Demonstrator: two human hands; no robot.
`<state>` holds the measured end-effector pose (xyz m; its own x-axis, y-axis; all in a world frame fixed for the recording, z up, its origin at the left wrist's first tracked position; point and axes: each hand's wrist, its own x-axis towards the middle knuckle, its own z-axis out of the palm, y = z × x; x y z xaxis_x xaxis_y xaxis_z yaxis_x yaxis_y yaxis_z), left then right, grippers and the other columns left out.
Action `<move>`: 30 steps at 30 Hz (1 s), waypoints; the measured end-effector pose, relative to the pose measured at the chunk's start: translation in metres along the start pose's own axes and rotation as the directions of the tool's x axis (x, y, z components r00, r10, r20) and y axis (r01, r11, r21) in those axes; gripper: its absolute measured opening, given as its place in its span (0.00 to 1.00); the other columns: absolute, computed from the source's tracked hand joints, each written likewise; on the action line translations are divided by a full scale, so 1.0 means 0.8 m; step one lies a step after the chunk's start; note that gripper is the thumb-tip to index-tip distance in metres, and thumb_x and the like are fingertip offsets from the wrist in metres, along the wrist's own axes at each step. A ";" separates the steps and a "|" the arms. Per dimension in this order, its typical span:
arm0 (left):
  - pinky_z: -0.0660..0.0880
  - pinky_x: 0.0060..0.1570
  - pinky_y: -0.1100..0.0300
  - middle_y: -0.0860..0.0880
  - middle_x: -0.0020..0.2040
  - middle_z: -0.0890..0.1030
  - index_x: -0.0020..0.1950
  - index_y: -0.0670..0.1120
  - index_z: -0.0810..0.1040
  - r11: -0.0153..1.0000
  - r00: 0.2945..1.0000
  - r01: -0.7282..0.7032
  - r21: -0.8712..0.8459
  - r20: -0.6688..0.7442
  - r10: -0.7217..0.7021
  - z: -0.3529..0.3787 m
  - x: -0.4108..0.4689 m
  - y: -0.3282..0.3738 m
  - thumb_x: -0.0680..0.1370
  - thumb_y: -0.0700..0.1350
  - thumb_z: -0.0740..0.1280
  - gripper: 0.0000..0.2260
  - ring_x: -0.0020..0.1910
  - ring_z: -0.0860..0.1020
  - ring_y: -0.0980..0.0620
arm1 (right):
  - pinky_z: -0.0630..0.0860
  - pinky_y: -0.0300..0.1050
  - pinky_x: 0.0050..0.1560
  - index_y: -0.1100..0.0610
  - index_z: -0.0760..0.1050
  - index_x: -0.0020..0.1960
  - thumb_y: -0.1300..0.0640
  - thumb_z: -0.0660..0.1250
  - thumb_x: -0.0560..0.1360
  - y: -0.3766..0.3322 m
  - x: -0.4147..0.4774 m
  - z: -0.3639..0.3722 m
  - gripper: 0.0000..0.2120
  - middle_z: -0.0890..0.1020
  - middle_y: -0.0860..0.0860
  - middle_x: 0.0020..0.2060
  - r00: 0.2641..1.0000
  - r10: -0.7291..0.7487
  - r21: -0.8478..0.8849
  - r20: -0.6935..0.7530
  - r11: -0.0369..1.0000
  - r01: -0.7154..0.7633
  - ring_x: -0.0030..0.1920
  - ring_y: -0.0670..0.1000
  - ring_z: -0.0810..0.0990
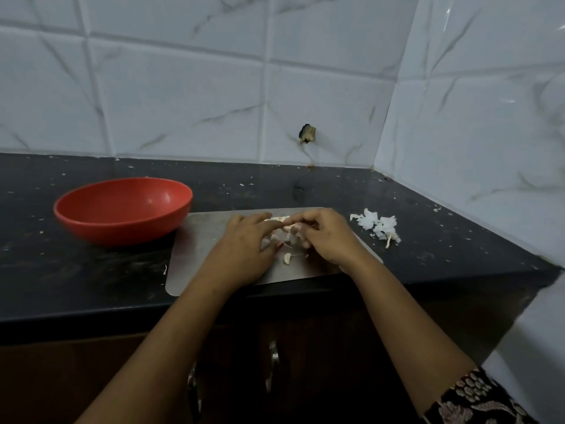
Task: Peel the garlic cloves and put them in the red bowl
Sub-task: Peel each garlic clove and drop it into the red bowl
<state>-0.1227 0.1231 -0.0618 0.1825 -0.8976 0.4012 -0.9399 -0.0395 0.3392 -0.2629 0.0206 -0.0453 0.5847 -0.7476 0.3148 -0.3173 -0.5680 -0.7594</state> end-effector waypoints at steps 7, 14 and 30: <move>0.45 0.75 0.44 0.53 0.80 0.45 0.79 0.53 0.46 0.975 0.953 -0.052 0.214 0.302 -0.016 0.003 0.004 0.022 0.79 0.65 0.49 0.32 0.78 0.42 0.51 | 0.75 0.35 0.42 0.54 0.82 0.48 0.66 0.63 0.78 0.008 0.003 -0.033 0.12 0.82 0.47 0.40 0.997 -0.003 -0.121 -0.074 0.993 -0.006 0.37 0.43 0.78; 0.54 0.74 0.45 0.52 0.79 0.52 0.79 0.53 0.52 0.968 0.937 -0.019 0.250 0.342 -0.070 0.004 0.028 0.004 0.84 0.55 0.47 0.23 0.77 0.52 0.51 | 0.66 0.34 0.45 0.54 0.82 0.55 0.61 0.69 0.76 0.011 0.002 -0.012 0.09 0.80 0.50 0.53 0.998 -0.063 -0.406 0.028 0.911 0.069 0.43 0.45 0.74; 0.62 0.70 0.54 0.54 0.73 0.67 0.72 0.55 0.68 0.989 0.981 0.020 0.149 0.187 -0.048 -0.026 0.018 -0.031 0.82 0.51 0.58 0.18 0.72 0.64 0.52 | 0.69 0.29 0.32 0.51 0.81 0.48 0.65 0.61 0.80 -0.002 0.015 -0.012 0.13 0.82 0.47 0.49 0.987 -0.095 -0.265 0.132 0.956 0.127 0.33 0.45 0.75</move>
<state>-0.0906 0.1202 -0.0465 0.1704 -0.9609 0.2182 -0.9686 -0.1226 0.2164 -0.2627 0.0087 -0.0348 0.7058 -0.6383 0.3073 -0.4264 -0.7292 -0.5353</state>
